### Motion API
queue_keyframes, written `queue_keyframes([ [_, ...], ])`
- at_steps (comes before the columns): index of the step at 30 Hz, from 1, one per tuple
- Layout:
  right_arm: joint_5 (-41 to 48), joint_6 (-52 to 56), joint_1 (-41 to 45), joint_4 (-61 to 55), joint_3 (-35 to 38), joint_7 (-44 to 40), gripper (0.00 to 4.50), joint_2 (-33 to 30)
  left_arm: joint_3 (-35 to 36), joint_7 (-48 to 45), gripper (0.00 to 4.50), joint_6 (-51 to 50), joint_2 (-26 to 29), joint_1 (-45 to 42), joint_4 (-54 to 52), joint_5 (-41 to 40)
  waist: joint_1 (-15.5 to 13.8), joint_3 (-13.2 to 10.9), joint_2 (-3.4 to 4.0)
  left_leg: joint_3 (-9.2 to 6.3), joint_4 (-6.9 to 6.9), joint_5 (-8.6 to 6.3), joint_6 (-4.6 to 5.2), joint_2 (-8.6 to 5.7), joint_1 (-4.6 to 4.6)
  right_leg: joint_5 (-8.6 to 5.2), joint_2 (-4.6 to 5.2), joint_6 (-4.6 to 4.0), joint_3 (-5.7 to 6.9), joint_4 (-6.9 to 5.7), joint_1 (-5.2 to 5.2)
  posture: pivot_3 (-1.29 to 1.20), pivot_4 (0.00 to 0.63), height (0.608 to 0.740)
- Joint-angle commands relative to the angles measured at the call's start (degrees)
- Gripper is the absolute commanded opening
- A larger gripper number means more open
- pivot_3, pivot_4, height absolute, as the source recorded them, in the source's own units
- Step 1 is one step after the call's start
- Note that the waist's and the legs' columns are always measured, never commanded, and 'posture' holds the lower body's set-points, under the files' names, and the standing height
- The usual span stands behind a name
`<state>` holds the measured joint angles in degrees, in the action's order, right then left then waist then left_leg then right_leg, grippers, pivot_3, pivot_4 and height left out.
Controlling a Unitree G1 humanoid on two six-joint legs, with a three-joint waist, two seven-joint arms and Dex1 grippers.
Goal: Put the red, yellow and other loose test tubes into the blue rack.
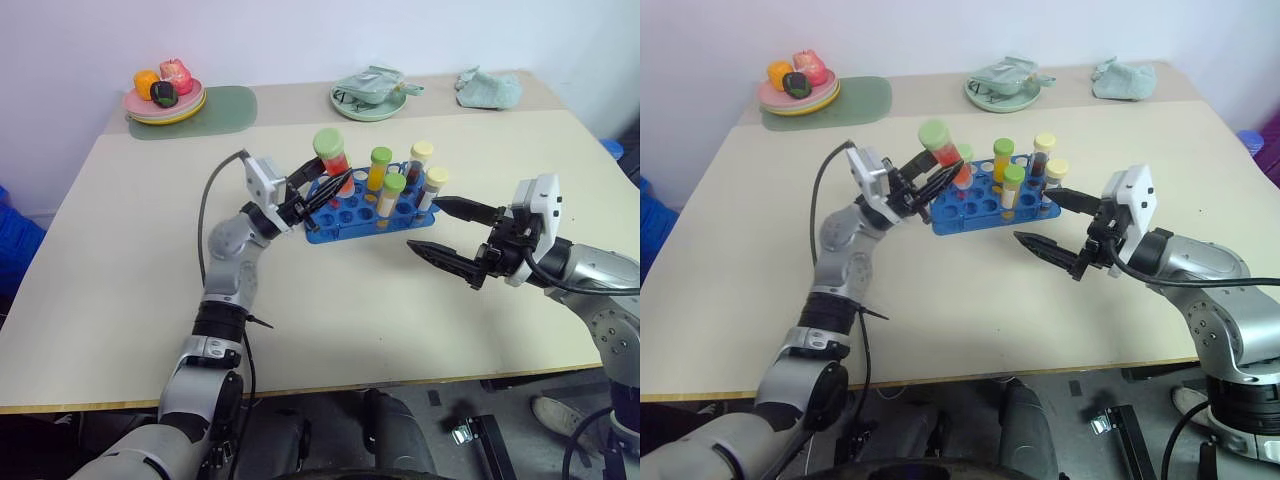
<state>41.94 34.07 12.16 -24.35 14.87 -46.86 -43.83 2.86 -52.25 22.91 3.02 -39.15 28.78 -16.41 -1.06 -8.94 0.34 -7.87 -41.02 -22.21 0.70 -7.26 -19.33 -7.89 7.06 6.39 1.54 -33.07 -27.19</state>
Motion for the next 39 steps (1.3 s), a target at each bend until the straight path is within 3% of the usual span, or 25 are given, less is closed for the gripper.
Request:
queue_keyframes([
  [1,1.60,0.27,-0.17,-2.62,2.17,0.81,4.50,-0.28,-0.98,4.09,1.68,9.32,-0.86,-2.76,5.79,4.54,-0.12,0.00,0.00,0.00,0.00,0.00,0.00,0.00,0.00,0.00,0.00,0.00,0.00,0.00,0.00,0.00,0.150,0.740],
  [5,2.23,1.05,0.19,-2.86,1.98,1.55,4.50,-0.41,-1.89,9.28,1.68,16.16,-2.06,-4.91,13.58,8.80,-1.10,0.00,0.00,0.05,-0.03,-0.02,0.03,0.00,0.01,0.03,0.00,0.02,-0.01,0.01,0.01,0.00,0.150,0.740],
  [11,3.10,2.43,0.43,-3.44,2.41,2.20,4.50,-1.10,-3.88,14.11,1.68,18.54,-2.94,-5.37,18.14,12.48,-1.31,0.00,0.00,0.07,-0.05,-0.03,0.06,-0.01,0.02,0.08,0.00,0.05,-0.02,0.05,0.05,0.00,0.150,0.740],
  [39,0.89,1.14,0.80,-2.46,1.63,2.08,4.50,-0.90,-10.41,21.22,1.68,11.49,-0.59,2.11,7.31,17.48,-1.30,0.03,0.02,0.06,-0.05,-0.03,0.07,-0.01,0.06,0.09,0.00,0.06,-0.02,0.04,0.08,0.00,0.150,0.740],
])
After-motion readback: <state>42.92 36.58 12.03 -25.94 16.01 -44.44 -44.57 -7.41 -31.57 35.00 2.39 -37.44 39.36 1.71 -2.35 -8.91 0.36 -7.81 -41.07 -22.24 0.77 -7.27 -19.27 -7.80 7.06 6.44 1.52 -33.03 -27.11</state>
